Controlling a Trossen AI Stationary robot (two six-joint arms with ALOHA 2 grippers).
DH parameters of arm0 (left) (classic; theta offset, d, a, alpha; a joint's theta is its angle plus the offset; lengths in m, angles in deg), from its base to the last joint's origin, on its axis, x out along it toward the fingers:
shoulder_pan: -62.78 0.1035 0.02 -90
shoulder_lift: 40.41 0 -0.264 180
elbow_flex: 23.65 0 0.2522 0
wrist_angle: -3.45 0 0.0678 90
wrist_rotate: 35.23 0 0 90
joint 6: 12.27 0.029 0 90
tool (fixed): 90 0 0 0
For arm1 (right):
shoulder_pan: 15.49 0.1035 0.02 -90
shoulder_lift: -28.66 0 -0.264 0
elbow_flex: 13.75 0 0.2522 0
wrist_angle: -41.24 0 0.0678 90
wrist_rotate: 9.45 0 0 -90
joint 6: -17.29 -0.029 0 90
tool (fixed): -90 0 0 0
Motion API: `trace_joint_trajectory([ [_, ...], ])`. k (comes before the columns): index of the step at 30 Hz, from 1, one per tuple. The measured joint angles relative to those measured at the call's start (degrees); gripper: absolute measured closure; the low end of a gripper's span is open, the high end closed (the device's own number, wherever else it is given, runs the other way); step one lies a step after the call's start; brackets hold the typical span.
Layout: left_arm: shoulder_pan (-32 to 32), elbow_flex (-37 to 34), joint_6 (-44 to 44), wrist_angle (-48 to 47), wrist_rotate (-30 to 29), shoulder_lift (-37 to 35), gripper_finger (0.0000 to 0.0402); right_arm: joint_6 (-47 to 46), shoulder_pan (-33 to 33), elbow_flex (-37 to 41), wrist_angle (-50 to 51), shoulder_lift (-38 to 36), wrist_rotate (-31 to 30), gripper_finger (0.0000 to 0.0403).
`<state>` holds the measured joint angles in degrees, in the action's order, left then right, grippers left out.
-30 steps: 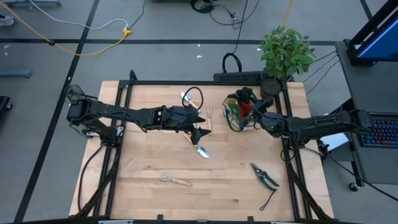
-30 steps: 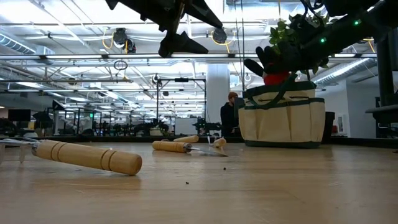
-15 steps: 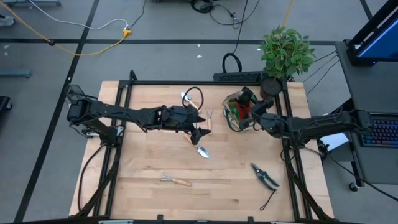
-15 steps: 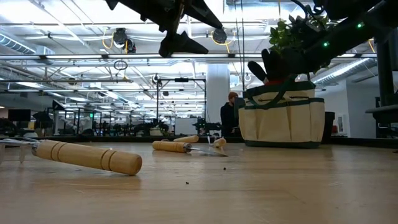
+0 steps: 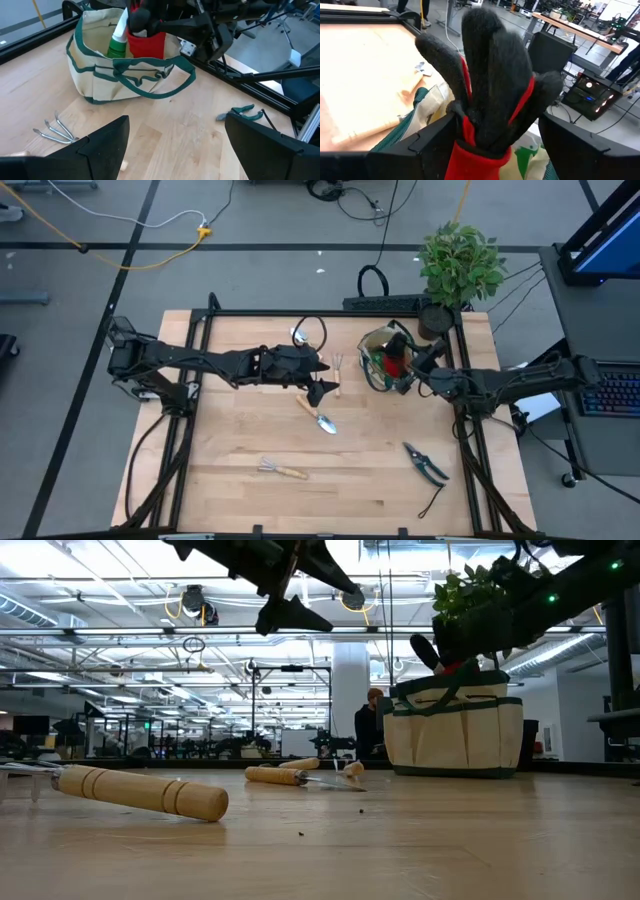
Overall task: Pick & Place Garden tools in Gardening bag
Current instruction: Put the pair of red gloves into the gardening bag, then put the bottom brown hand rake into the gardening bag
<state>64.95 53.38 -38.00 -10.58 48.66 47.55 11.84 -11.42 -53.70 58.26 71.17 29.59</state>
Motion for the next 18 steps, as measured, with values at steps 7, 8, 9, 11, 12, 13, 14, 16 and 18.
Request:
trace_joint_trajectory([
  [7,0.1,0.0,0.0,0.0,0.0,0.0,0.0066,-0.7,1.7,0.0,4.3,-3.5,0.0,0.0132],
  [8,0.1,0.0,0.0,0.0,0.0,0.0,0.0066,-1.4,1.7,0.0,4.8,-3.9,0.0,0.0132],
  [9,0.1,0.0,0.1,0.0,0.0,0.0,0.0066,-2.3,1.7,0.0,5.1,-4.2,0.0,0.0132],
  [11,0.1,0.0,0.2,0.0,0.0,0.0,0.0066,-3.5,1.7,0.0,5.2,-4.7,0.0,0.0133],
  [12,0.1,0.0,0.2,0.0,0.0,0.0,0.0066,-3.8,1.7,0.0,5.2,-4.9,0.0,0.0133],
  [13,0.1,0.0,0.2,0.0,0.0,0.0,0.0066,-4.0,1.7,0.0,5.1,-5.1,0.0,0.0133],
  [14,0.1,0.0,0.3,0.0,0.0,0.0,0.0066,-4.3,1.7,0.0,5.2,-5.3,0.2,0.0133],
  [16,0.1,0.0,1.1,0.0,0.0,0.0,0.0066,-4.9,1.7,0.0,5.1,-5.7,1.4,0.0133],
  [18,0.1,0.0,2.3,-0.2,0.0,0.0,0.0066,-6.1,1.7,0.0,5.1,-6.2,1.9,0.0133],
])
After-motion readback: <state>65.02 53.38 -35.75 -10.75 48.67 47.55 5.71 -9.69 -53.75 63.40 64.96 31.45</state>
